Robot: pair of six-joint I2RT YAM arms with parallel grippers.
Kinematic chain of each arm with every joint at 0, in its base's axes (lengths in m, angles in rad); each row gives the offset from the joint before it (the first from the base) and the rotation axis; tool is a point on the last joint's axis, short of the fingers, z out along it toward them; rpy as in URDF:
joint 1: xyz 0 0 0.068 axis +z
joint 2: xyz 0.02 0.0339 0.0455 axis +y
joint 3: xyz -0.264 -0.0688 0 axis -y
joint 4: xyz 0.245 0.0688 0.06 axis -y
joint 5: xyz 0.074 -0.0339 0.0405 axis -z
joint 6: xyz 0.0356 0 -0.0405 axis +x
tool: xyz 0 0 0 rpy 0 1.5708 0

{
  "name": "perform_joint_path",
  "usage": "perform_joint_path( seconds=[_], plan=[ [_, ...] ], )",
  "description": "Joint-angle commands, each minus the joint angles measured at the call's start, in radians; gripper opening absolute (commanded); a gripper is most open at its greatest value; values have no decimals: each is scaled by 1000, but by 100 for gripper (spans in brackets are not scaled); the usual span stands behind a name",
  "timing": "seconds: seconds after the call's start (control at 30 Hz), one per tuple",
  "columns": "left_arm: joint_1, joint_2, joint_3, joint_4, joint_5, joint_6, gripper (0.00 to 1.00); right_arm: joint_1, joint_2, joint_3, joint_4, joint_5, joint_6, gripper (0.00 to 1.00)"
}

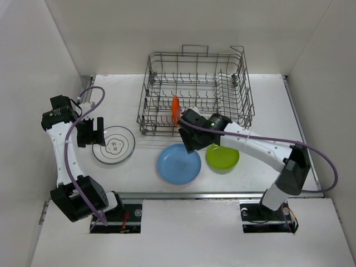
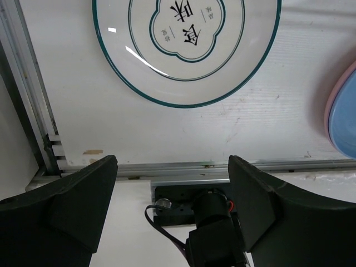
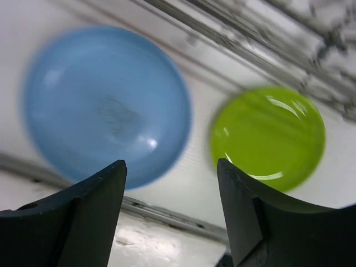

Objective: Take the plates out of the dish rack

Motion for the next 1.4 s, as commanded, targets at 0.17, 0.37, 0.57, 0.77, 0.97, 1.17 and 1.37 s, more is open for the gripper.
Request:
perform_joint_path(
  seconds=[0.17,0.37,0.57,0.77,0.97,1.17,1.37],
  plan=[
    [-3,-27,3,-16,1,25,79,29,64,328,300,-71,-175,91],
    [-3,-69,-34,-27,12,35,79,-86,355,668,264,-23,-70,89],
    [-3,-101,-80,-38,-45,58,79,-158,529,721,296,-49,-53,80],
    [-3,-90,-89,-38,-62,58,79,-177,561,663,345,-37,-71,52],
    [-3,-81,-58,-38,-41,49,80,-177,448,625,391,-16,-85,0],
    [-3,-72,-58,-38,-41,49,80,-159,281,624,458,83,-132,0],
    [-3,-72,-58,-38,-41,40,80,-126,115,574,437,106,-187,0]
  ],
)
